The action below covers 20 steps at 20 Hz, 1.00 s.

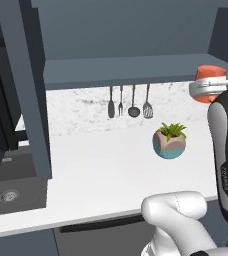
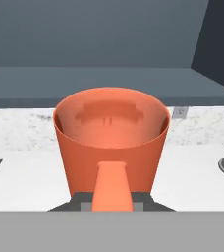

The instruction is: Gather all objects into one cabinet and sort the glasses and bowls to opposite sides.

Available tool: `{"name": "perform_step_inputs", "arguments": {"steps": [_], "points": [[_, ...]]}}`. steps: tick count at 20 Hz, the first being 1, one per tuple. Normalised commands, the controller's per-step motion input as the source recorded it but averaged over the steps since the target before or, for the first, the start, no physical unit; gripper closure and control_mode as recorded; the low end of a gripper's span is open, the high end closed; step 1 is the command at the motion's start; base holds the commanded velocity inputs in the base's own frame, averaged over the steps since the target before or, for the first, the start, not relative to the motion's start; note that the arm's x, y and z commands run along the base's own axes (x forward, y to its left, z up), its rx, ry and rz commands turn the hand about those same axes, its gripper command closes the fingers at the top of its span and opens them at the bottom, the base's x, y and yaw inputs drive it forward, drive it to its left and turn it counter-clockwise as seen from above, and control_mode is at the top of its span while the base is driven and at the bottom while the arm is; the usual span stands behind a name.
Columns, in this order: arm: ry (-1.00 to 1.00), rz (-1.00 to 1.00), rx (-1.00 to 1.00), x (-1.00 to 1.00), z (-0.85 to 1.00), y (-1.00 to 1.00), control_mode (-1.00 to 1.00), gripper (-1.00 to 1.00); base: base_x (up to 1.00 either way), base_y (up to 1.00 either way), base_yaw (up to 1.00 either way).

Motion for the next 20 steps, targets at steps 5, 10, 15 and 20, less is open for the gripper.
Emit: {"name": "perform_step_inputs", "arguments": {"steps": [5, 10, 15, 20], "points": [[0.00, 0.00, 0.00, 0.00, -0.39, 0.04, -1.00, 1.00, 0.00, 0.00, 0.00], [0.00, 0.00, 0.00, 0.00, -0.36, 0.15, -1.00, 1.00, 0.00, 0.00, 0.00], [0.00, 0.00, 0.00, 0.00, -0.17, 0.13, -1.00, 1.00, 0.00, 0.00, 0.00], [0.00, 0.00, 0.00, 0.00, 0.00, 0.00, -1.00, 1.00, 0.00, 0.00, 0.00]]}}
